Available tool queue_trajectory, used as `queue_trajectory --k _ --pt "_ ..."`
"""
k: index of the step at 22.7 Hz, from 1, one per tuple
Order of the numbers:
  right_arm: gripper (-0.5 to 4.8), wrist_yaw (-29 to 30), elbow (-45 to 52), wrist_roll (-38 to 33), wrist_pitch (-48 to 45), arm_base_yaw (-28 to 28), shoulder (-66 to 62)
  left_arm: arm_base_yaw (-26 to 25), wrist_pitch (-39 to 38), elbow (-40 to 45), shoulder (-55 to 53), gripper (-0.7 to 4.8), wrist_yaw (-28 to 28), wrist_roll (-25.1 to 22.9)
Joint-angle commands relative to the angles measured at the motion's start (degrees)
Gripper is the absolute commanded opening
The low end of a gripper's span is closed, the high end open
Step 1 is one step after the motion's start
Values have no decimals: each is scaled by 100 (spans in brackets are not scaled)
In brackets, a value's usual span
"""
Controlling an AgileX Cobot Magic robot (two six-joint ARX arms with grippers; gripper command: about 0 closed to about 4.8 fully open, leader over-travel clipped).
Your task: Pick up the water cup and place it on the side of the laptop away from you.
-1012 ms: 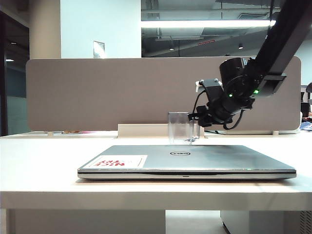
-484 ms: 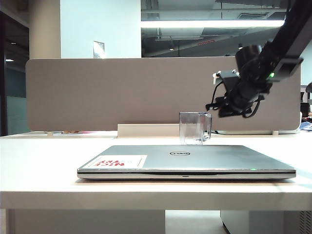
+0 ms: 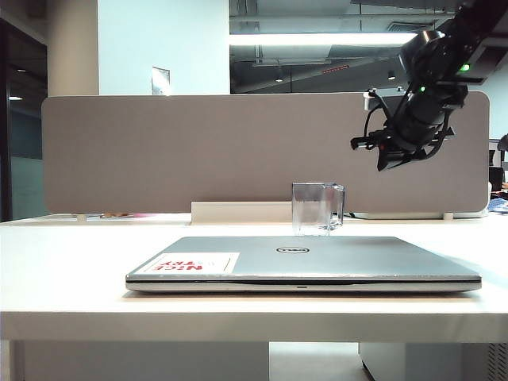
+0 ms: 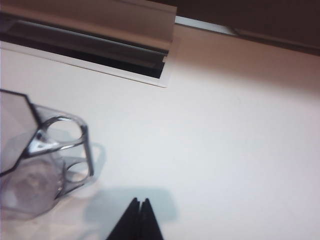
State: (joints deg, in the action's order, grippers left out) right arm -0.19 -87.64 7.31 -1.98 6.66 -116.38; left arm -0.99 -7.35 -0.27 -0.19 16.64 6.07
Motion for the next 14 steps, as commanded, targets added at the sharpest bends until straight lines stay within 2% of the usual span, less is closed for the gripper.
queue_trajectory --k 1,10,14 --pt "-8 13 409 -31 -219 11 391 9 37 -17 -4 -6 -9 -4" --pt "-8 33 2118 -319 -979 13 1725 9 37 -17 -4 -6 -7 -2" --pt "-8 31 3414 -382 -1478 11 2787 9 35 -17 -4 -6 -9 -2"
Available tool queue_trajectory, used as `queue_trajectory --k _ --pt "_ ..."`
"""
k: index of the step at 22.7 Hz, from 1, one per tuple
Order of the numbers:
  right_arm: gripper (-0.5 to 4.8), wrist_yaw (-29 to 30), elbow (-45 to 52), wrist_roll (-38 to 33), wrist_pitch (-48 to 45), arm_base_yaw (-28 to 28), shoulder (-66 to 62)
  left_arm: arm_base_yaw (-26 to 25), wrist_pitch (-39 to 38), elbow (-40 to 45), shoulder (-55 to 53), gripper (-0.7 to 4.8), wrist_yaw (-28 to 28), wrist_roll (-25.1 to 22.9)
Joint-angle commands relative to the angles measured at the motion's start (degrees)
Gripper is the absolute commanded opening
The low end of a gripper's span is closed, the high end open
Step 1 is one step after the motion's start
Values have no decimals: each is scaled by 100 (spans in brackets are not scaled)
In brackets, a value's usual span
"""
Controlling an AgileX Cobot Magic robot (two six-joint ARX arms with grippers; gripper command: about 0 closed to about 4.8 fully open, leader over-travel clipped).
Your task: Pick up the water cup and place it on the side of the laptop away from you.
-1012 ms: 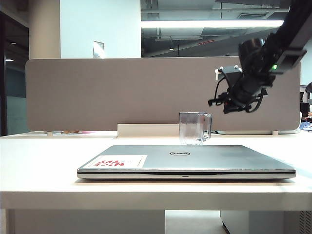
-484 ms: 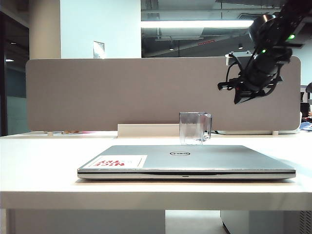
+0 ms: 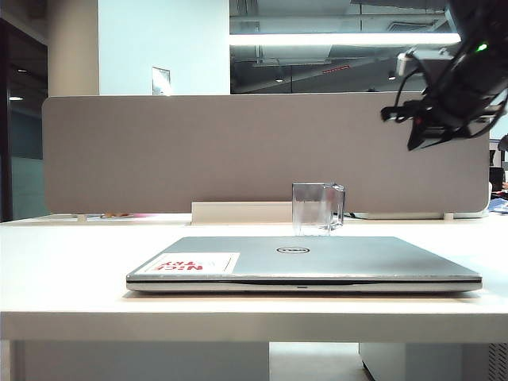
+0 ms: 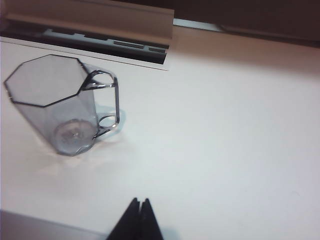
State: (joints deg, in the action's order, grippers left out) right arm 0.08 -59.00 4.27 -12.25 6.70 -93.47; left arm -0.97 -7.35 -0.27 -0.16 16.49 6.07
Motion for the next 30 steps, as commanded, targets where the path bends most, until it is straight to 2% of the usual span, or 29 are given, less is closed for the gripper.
queue_trajectory --k 1,5,12,15,20,30 --pt "-8 2 726 -142 -522 2 647 7 37 -17 -7 -6 4 -2" --pt "-8 -87 1803 -302 -1056 -7 1600 7 31 -17 -7 -6 9 -2" --pt "-8 -168 3174 -903 -1281 -61 2861 7 11 -17 -7 -5 22 -2" --pt "-8 -225 3604 -905 -1375 -61 3259 7 13 -17 -7 -6 22 -2" --pt "-8 -796 4258 -1296 -1377 -61 4065 7 11 -17 -7 -5 24 -2" --pt "-8 -922 5176 -1541 -1344 -57 5222 7 13 -17 -9 -5 24 -2"
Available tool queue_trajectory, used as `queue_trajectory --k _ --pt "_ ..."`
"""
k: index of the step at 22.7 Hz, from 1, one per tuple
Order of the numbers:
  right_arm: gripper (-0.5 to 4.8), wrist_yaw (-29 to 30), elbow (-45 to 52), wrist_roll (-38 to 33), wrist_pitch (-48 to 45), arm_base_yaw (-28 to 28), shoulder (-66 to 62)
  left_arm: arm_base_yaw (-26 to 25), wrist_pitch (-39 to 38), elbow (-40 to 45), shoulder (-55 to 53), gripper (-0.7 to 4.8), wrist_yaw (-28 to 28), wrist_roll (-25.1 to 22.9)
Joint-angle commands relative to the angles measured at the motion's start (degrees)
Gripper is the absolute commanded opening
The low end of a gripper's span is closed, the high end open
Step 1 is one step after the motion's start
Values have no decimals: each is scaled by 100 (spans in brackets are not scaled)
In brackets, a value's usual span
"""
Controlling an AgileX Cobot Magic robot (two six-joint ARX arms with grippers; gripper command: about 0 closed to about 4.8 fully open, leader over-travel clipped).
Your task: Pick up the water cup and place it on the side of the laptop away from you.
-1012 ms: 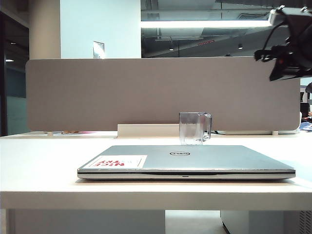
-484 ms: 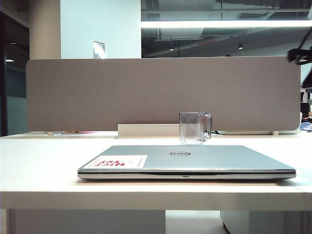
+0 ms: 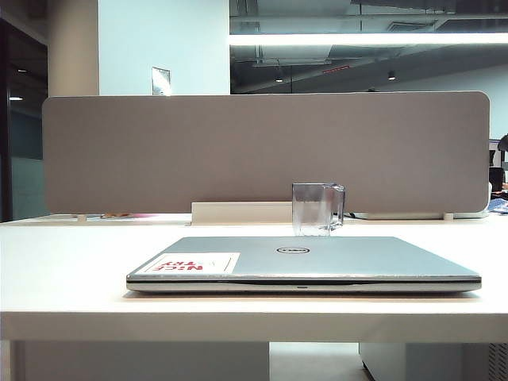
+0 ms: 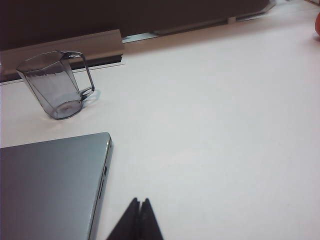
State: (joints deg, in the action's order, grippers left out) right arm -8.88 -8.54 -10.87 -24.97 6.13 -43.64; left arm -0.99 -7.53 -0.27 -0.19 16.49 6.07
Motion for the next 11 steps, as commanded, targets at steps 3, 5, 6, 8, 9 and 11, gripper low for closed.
queue_trajectory --k 3,5,6,8,9,11 --pt "-8 -24 323 -28 -50 -2 581 9 31 -17 -4 -5 20 -4" --pt "-9 -24 439 -33 -44 -2 765 9 31 -17 -4 -5 24 -2" --pt "-9 -26 487 -33 -35 -2 833 9 31 -17 -4 -5 24 -2" --pt "-9 -24 562 -87 -13 -7 953 9 31 -17 -4 -5 22 -2" --pt "-9 -24 610 -140 11 -28 1038 9 31 -17 -4 -5 24 -2" --pt "-9 -15 682 -245 146 -129 1189 9 31 -17 -4 -5 22 -2"
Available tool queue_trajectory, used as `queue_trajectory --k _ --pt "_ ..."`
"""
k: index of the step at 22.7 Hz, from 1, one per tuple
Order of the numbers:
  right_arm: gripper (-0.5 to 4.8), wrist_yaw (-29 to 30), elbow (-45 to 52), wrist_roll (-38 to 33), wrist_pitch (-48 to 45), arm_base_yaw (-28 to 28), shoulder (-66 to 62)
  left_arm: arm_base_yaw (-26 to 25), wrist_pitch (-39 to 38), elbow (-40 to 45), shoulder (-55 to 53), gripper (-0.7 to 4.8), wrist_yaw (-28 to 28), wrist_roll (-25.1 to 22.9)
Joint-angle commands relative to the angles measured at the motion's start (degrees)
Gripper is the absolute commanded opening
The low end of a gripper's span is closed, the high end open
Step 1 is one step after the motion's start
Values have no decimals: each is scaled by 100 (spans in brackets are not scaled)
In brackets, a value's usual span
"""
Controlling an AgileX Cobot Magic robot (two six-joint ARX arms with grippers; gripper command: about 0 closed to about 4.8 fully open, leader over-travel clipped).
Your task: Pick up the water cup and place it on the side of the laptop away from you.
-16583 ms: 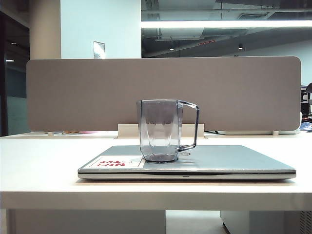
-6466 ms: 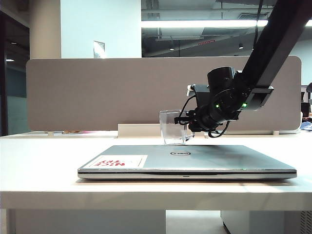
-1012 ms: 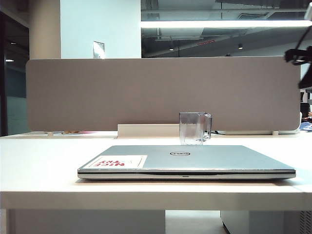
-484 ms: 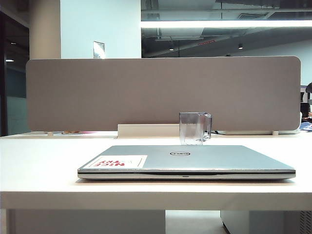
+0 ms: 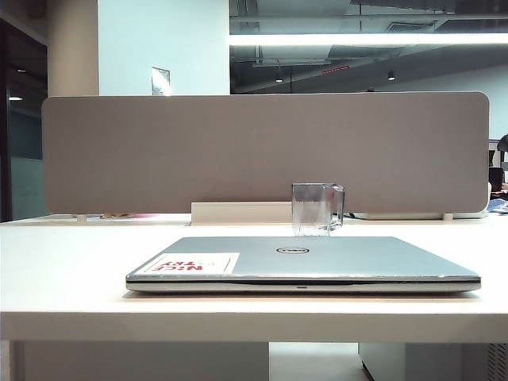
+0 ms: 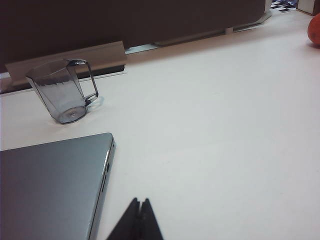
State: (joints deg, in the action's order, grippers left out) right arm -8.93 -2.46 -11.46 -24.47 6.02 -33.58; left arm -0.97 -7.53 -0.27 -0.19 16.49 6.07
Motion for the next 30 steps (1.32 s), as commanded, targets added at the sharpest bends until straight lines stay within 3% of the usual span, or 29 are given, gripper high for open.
queue_trajectory --k 1,8,15,20,24,30 --pt "-8 4 151 -361 328 -306 417 7 31 -17 -4 -5 22 -2" --pt "-8 328 245 -483 1335 -876 1593 7 31 -17 -4 -5 24 -2" --pt "-8 907 245 -120 2116 -909 2492 7 31 -17 -4 -5 24 -2" --pt "-8 918 245 -4 2608 -909 3025 7 31 -17 -4 -5 24 -2" --pt "-9 1268 245 308 2922 -909 3364 7 31 -17 -4 -5 22 -2" --pt "-8 1248 245 444 2944 -909 3362 7 28 -17 -4 -5 24 -2"
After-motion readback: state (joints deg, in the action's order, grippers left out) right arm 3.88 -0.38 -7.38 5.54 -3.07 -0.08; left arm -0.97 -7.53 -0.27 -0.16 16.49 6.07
